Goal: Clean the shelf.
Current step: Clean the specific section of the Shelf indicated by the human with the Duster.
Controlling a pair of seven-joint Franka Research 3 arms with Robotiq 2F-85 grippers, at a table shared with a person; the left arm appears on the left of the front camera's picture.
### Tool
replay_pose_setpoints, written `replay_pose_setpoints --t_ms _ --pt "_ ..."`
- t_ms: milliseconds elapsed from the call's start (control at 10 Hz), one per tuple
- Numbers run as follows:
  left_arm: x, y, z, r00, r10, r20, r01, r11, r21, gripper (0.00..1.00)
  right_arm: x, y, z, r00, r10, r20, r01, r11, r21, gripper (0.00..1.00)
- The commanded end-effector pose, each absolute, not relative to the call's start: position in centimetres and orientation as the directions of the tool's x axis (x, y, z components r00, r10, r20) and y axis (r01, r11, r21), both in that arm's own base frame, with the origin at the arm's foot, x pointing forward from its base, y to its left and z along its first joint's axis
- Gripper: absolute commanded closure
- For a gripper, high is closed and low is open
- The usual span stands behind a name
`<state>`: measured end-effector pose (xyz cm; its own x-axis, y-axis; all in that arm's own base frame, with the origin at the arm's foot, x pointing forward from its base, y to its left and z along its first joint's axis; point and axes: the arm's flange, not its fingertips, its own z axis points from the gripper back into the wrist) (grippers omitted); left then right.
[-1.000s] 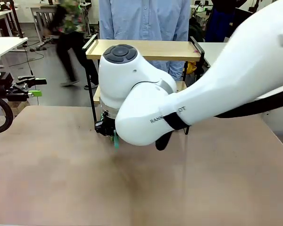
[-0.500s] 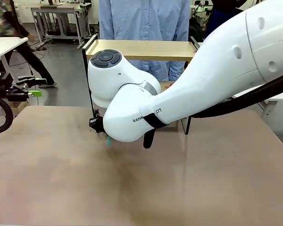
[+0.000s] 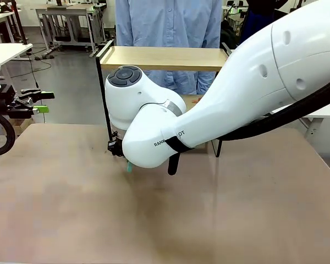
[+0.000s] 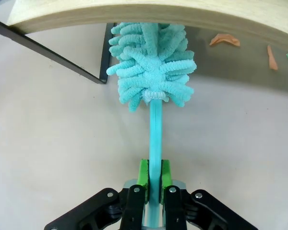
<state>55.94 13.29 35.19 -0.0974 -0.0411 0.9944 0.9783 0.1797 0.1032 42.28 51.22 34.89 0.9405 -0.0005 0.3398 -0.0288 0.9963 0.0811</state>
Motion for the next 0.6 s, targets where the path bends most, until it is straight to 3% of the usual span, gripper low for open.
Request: replay_pose_setpoints --t_ms 0,500 --pt "55.7 13.2 35.5 -0.111 -0.040 0.993 0.977 0.180 0.116 0.00 42.1 51.1 35.2 0.939 0.003 0.344 -0.033 0.996 0.080 0.87" --pt "55.7 13.2 35.5 -0.111 -0.040 0.993 0.977 0.180 0.116 0.00 42.6 49.5 34.8 0.950 -0.012 0.313 -0.014 0.997 0.080 0.87"
